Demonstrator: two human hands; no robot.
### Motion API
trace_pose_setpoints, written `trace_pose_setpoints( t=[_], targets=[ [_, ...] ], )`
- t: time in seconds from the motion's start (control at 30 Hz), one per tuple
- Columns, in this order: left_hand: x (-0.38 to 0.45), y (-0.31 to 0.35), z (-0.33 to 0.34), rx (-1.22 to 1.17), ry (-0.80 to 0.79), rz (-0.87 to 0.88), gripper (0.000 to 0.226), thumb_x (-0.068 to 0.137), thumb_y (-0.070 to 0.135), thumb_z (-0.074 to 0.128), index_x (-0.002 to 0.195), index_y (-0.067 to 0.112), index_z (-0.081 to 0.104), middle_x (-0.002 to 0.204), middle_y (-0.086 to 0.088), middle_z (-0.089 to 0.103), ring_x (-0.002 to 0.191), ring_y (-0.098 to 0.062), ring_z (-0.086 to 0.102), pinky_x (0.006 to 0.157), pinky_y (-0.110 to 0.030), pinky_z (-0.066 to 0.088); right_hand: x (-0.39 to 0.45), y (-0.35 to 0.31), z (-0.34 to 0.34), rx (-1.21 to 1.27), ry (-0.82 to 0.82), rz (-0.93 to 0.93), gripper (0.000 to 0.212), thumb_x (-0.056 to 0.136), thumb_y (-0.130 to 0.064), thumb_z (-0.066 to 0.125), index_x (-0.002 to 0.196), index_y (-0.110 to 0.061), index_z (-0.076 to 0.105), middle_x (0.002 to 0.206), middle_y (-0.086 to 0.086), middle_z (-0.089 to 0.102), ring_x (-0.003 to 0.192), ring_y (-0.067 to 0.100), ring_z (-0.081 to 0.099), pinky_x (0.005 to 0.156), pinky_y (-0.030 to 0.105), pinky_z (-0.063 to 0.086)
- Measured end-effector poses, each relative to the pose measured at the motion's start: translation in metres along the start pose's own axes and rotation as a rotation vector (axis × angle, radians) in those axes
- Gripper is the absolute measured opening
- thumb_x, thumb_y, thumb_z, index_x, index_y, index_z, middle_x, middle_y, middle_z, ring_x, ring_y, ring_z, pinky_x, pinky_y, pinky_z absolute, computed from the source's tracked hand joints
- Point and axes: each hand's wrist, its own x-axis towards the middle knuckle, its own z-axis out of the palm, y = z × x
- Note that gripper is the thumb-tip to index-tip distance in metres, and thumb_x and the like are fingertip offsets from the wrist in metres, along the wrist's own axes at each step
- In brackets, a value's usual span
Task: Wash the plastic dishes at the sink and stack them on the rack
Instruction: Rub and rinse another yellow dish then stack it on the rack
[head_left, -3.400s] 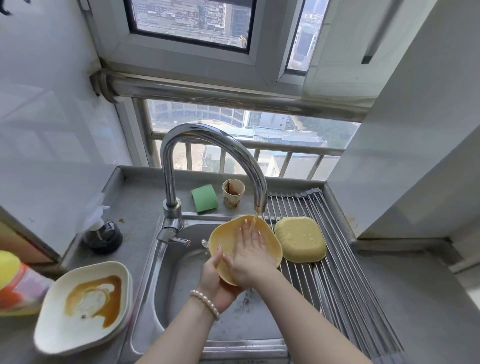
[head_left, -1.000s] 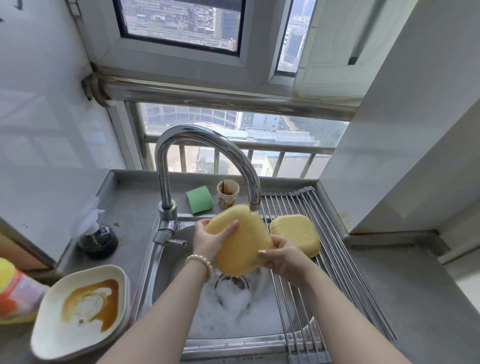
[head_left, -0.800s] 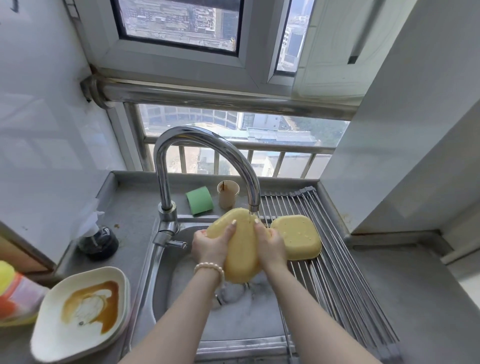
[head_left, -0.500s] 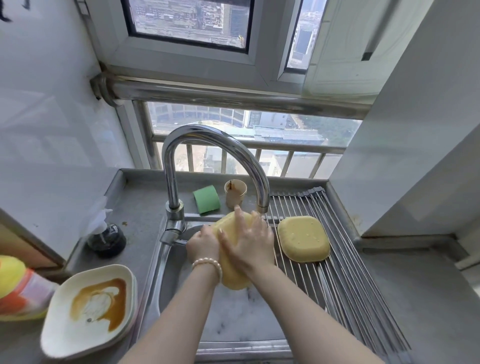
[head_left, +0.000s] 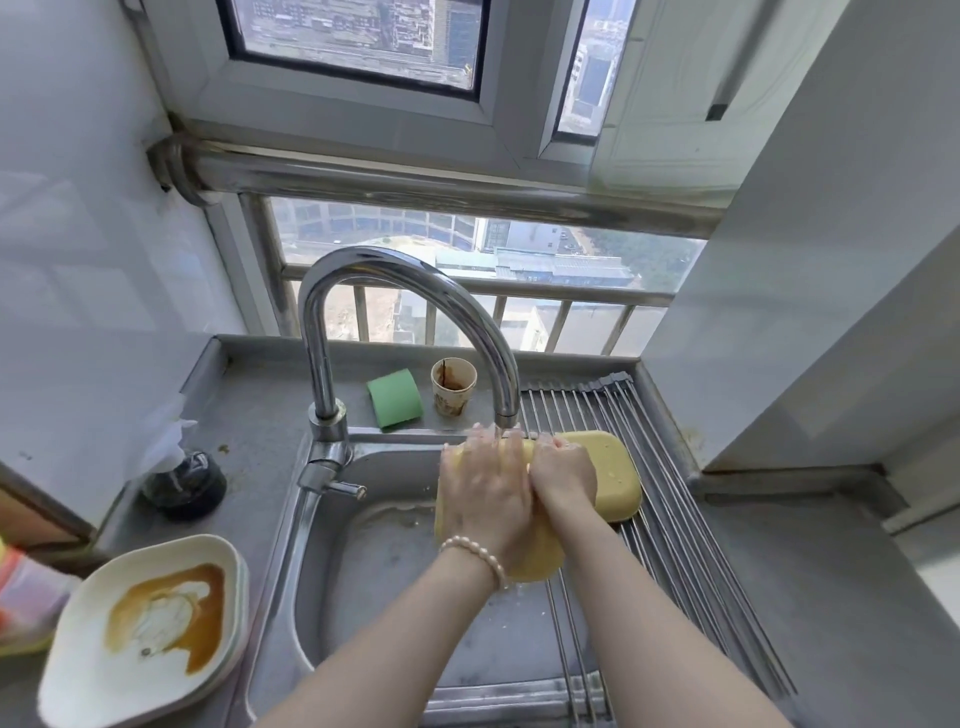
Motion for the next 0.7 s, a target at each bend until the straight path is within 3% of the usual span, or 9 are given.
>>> trace_pose_setpoints(
  t=[0.1,0.2,0.33,0.4,0.47,0.5,0.63,0.7],
  targets=[
    [0.012,-0.016,0.0,0.065,-0.047,0.123,0.06,0.095,0.044,0.012,0.134,0.021,0.051,0.137,-0.006,0.054,0.129,-0.025,0.047,0.108,-0.045,0.035,0.0,0.005,-0.001,0.039,0.017,0.04,0.039,0.102,-0.026,0.036,0.111,-0.003,0.066,0.12,0.016,0.064,0.11,0.033,0.057,0.093,0.033,0.041],
    [0.028,-0.025,-0.011,0.01,-0.027,-0.071,0.052,0.101,0.041,0.015,0.111,0.015,0.058,0.119,-0.01,0.062,0.11,-0.026,0.054,0.096,-0.037,0.041,-0.001,0.006,0.003,0.049,0.015,0.036,0.039,0.102,-0.026,0.037,0.113,-0.002,0.066,0.12,0.015,0.064,0.112,0.033,0.056,0.093,0.032,0.041],
    [0.005,-0.005,0.0,0.158,0.118,0.202,0.07,0.086,0.041,0.001,0.132,0.024,0.052,0.141,0.001,0.05,0.134,-0.021,0.038,0.114,-0.044,0.018,0.0,0.001,0.013,0.173,-0.023,0.084,0.034,0.1,-0.021,0.041,0.105,0.001,0.067,0.115,0.018,0.066,0.108,0.034,0.058,0.094,0.035,0.043],
    [0.014,-0.018,-0.009,0.057,0.051,0.14,0.065,0.091,0.045,0.004,0.124,0.024,0.056,0.131,0.0,0.057,0.123,-0.018,0.047,0.105,-0.037,0.029,-0.004,-0.002,0.014,0.154,-0.038,0.074,0.035,0.101,-0.02,0.041,0.106,0.003,0.066,0.114,0.019,0.065,0.109,0.034,0.057,0.09,0.033,0.04],
    [0.027,-0.028,-0.021,-0.084,0.006,-0.111,0.051,0.1,0.042,0.017,0.11,0.017,0.06,0.118,-0.006,0.061,0.108,-0.023,0.054,0.09,-0.034,0.038,-0.007,-0.004,0.013,0.116,-0.034,0.052,0.036,0.101,-0.022,0.04,0.105,0.004,0.066,0.115,0.019,0.065,0.108,0.034,0.057,0.086,0.031,0.04],
    [0.027,-0.029,-0.023,-0.059,0.004,-0.15,0.047,0.1,0.04,0.02,0.11,0.016,0.06,0.118,-0.006,0.061,0.108,-0.024,0.053,0.09,-0.034,0.039,-0.006,-0.005,0.014,0.113,-0.046,0.054,0.036,0.101,-0.021,0.04,0.105,0.004,0.066,0.115,0.019,0.065,0.108,0.033,0.057,0.084,0.03,0.039],
    [0.006,-0.019,-0.015,0.108,0.141,0.264,0.049,0.093,0.039,0.023,0.116,0.02,0.062,0.112,-0.003,0.063,0.106,-0.026,0.059,0.094,-0.046,0.043,-0.005,-0.013,0.015,0.132,-0.149,0.064,0.033,0.102,-0.013,0.033,0.114,0.001,0.061,0.125,0.016,0.06,0.118,0.026,0.053,0.094,0.025,0.035],
    [0.02,-0.029,-0.028,0.018,0.016,0.188,0.051,0.096,0.046,0.022,0.119,0.022,0.061,0.117,-0.002,0.063,0.109,-0.024,0.057,0.093,-0.041,0.043,-0.007,-0.015,0.016,0.148,-0.15,0.032,0.034,0.103,-0.012,0.033,0.119,0.001,0.059,0.127,0.015,0.059,0.121,0.024,0.052,0.097,0.025,0.033]
  ],
)
